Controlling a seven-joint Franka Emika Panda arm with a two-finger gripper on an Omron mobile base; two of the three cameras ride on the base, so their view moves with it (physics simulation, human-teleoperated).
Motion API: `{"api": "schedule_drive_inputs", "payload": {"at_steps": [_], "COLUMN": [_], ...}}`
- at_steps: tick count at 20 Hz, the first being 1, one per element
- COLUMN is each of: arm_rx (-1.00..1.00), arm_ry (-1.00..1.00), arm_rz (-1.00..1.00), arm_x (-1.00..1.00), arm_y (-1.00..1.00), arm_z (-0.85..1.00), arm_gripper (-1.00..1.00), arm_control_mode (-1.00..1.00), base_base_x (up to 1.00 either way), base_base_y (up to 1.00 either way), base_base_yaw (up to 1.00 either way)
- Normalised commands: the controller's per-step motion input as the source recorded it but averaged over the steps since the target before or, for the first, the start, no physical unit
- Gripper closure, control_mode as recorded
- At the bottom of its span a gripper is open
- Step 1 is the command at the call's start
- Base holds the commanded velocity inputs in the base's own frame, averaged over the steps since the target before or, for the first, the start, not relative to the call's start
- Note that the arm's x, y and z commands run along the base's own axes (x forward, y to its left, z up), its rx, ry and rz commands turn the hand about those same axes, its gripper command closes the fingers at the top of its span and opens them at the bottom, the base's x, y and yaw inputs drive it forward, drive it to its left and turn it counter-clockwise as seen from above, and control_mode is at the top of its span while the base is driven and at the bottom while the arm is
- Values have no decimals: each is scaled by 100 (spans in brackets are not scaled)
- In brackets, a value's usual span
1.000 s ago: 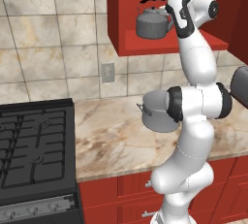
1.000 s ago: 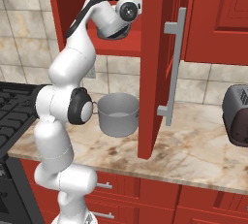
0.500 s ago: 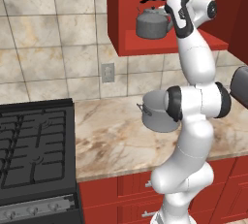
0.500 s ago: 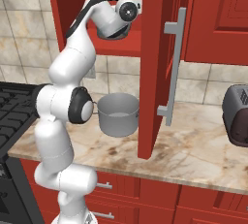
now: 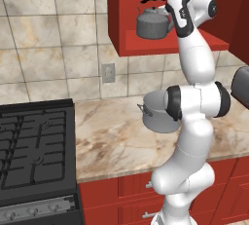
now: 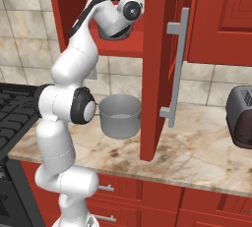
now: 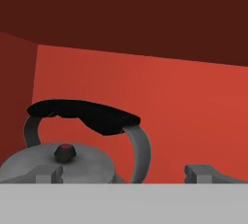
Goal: Pick the kettle from the cabinet and place it on a stove burner. Then pick the pot from the counter and place it on another stove burner. Finally, turn both burners on.
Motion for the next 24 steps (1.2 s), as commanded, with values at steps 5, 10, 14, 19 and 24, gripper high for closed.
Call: {"api": "schedule_drive_inputs", "payload": {"at_steps": [5,10,14,19,24], "arm_rx": [0,0,0,0,0], "arm_ry": [1,3,3,3,0], "arm_rz": [5,5,5,3,0], "arm_x": [6,10,8,5,0], "arm_y": [0,2,1,5,0], "arm_z": [0,-2,-4,-4,0], "arm_gripper": [100,100,100,100,100], "arm_control_mode": [-100,-100,-100,-100,-100], "base_base_x": [0,0,0,0,0], "base_base_y": [0,0,0,0,0], "base_base_yaw": [0,0,0,0,0]}}
